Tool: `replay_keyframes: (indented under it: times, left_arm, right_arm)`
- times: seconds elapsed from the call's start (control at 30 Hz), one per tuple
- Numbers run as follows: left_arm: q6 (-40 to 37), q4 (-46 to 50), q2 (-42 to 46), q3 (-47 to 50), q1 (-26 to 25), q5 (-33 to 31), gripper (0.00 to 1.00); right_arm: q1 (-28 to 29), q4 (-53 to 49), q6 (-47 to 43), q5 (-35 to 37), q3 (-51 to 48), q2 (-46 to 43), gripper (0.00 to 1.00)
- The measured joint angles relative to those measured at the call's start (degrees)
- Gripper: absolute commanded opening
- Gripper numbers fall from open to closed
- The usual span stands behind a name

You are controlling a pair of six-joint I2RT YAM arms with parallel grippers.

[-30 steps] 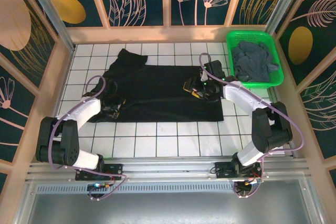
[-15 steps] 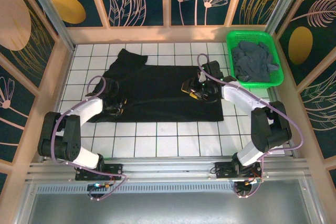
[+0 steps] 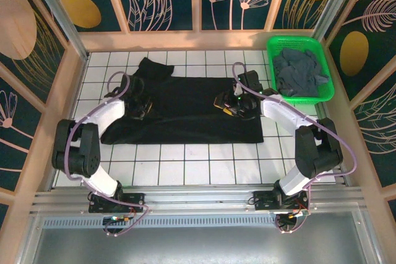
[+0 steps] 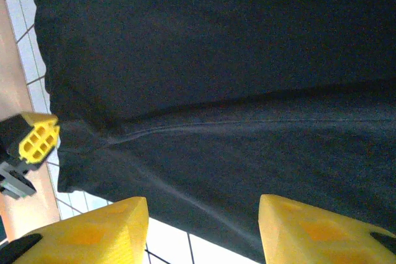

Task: Fold and stack the t-shirts

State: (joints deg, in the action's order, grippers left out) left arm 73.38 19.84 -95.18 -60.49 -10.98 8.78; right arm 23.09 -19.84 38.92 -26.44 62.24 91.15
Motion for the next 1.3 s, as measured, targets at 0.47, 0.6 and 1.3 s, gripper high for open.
replay_keyframes:
  times: [0.47,0.6,1.3]
  left_arm:
    - [-19.58,12.59,-19.08,-24.2,-5.44,-3.28,0.09]
    - [-23.76,13.29,-20.46,-25.35,-6.32,-3.48,0.44]
    - [-22.25,8.81,-3.26,2.03,6.14,-7.72,0.21]
  right_arm:
    - [-1.03,-0.98,0.44,-0.09,1.07,0.74,0.5]
    - [-1.03,-1.01,0.44,-0.22,1.07,0.94,0.5]
    - [-3.93,-2.01,0.17,12.52,-13.05,-0.72,0.33]
